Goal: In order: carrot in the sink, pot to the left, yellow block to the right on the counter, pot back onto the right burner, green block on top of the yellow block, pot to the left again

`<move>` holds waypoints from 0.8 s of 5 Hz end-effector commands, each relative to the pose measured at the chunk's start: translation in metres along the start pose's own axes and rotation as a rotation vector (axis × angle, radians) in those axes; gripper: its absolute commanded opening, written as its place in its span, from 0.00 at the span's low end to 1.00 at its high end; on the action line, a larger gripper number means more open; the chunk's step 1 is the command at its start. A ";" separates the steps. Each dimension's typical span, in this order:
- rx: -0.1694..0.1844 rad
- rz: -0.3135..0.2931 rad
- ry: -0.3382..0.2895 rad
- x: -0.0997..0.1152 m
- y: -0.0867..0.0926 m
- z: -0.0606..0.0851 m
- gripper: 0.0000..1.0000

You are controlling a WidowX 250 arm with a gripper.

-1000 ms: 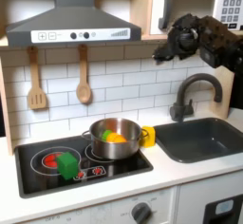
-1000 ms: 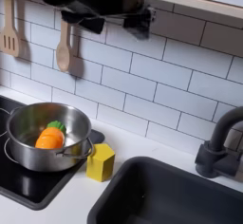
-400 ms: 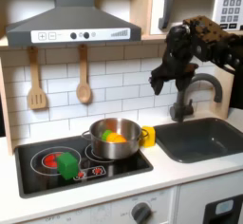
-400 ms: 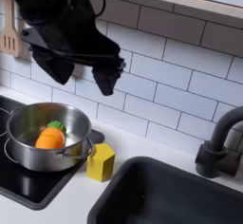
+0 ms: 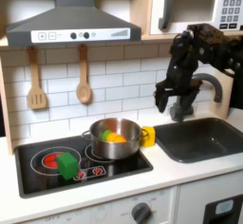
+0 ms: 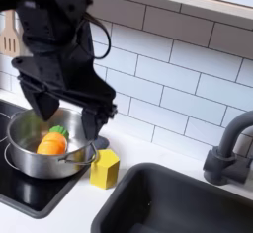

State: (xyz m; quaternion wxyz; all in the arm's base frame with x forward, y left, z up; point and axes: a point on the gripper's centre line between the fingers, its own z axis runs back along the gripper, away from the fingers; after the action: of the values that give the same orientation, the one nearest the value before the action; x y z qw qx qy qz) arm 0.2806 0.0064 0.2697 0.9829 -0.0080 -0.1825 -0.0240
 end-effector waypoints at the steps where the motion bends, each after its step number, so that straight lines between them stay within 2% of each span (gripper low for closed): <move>1: -0.074 0.019 0.122 -0.031 -0.008 -0.015 1.00; 2: -0.066 0.003 0.154 -0.046 -0.011 -0.020 1.00; 3: -0.047 -0.001 0.159 -0.052 -0.009 -0.020 1.00; 4: 0.042 -0.034 0.179 -0.060 -0.004 -0.017 1.00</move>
State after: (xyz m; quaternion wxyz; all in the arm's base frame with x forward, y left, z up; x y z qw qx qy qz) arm 0.2309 0.0041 0.2333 0.9946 0.0105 -0.0969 -0.0350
